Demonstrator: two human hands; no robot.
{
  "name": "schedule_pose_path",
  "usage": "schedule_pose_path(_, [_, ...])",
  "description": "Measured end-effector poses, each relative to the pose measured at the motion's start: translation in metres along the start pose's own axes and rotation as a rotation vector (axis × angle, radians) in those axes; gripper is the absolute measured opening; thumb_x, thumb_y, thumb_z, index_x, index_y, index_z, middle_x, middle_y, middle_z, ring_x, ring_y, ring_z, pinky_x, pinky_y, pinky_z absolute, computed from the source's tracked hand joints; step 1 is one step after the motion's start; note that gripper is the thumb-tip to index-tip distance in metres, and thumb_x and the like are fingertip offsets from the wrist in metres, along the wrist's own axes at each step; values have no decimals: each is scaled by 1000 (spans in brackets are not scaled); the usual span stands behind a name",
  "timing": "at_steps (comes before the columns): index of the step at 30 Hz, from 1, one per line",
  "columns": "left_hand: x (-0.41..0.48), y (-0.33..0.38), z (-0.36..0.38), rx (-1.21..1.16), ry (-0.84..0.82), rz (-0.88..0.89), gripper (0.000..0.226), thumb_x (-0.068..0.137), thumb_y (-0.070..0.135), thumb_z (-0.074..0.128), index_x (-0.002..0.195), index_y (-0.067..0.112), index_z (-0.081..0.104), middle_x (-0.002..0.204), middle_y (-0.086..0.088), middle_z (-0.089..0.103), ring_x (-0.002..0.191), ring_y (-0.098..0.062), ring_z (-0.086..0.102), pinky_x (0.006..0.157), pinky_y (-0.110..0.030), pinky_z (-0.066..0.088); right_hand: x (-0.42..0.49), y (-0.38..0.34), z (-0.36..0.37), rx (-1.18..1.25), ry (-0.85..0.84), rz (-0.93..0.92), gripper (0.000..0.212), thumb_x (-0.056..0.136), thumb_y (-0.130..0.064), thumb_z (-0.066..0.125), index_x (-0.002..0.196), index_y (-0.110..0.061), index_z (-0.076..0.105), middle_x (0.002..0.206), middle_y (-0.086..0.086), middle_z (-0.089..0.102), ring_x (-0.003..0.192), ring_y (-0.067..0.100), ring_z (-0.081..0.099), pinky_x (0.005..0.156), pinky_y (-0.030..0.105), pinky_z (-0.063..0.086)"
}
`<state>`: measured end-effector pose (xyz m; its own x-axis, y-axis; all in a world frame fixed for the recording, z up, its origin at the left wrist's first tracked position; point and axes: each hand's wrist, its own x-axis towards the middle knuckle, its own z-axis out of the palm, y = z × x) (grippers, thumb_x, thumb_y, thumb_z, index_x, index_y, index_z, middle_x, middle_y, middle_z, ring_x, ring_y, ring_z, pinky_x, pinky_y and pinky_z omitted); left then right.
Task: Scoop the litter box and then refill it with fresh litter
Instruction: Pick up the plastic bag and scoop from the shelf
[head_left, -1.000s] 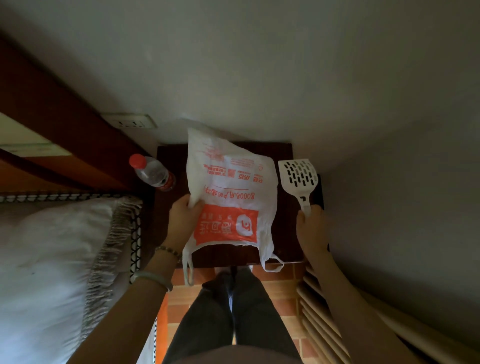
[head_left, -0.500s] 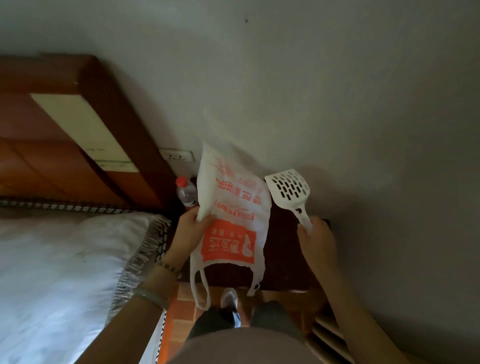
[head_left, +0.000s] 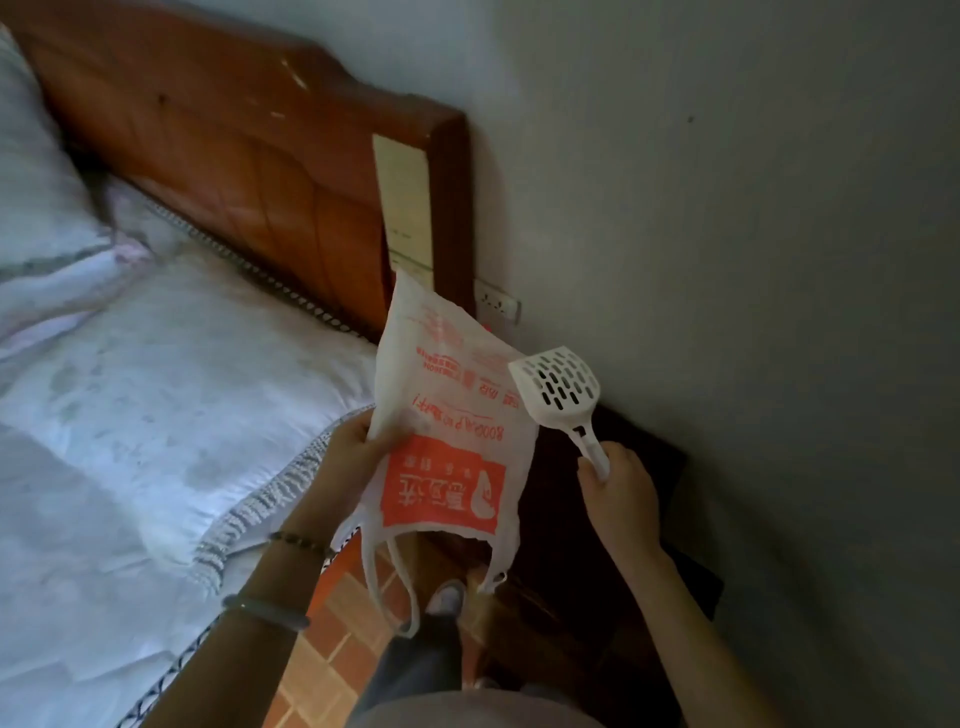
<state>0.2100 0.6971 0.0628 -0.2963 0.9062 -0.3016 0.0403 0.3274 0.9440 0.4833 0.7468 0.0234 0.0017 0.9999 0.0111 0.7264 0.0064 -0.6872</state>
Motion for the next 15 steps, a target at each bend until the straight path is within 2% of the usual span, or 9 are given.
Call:
schedule_pose_path(5, [-73, -36, -41, -118, 244, -51, 38, 77, 34, 74, 104, 9, 66, 89, -13, 73, 79, -34, 70, 71, -46, 58, -16, -26, 19, -28, -163, -230, 11, 90, -22, 58, 96, -13, 62, 80, -3, 54, 70, 9, 55, 64, 29, 53])
schedule_pose_path(8, [-119, -57, -65, -178, 396, -73, 42, 68, 40, 77, 96, 11, 70, 87, -15, 73, 78, -35, 70, 73, -47, 57, -30, -49, 35, -41, -250, -357, 13, 90, -22, 58, 95, -12, 63, 79, -2, 54, 70, 11, 54, 63, 30, 52])
schedule_pose_path(10, [-149, -69, -79, -230, 498, -85, 39, 66, 39, 78, 91, 11, 70, 82, -14, 73, 73, -32, 70, 69, -43, 57, -43, -65, 50, -39, -319, -427, 13, 89, -22, 58, 96, -12, 63, 81, -1, 54, 72, 14, 54, 65, 34, 52])
schedule_pose_path(12, [-176, -79, -90, -258, 582, -90, 47, 56, 45, 77, 87, 10, 70, 78, -12, 73, 68, -27, 69, 63, -37, 55, -57, -80, 65, -40, -368, -496, 14, 89, -21, 58, 97, -11, 62, 83, 1, 55, 75, 17, 55, 66, 35, 51])
schedule_pose_path(15, [-220, -95, -107, -322, 707, -88, 54, 50, 47, 76, 86, 7, 68, 72, -9, 72, 63, -22, 69, 56, -31, 54, -82, -106, 90, -37, -456, -625, 13, 89, -19, 58, 97, -8, 63, 84, 3, 57, 77, 18, 55, 64, 28, 44])
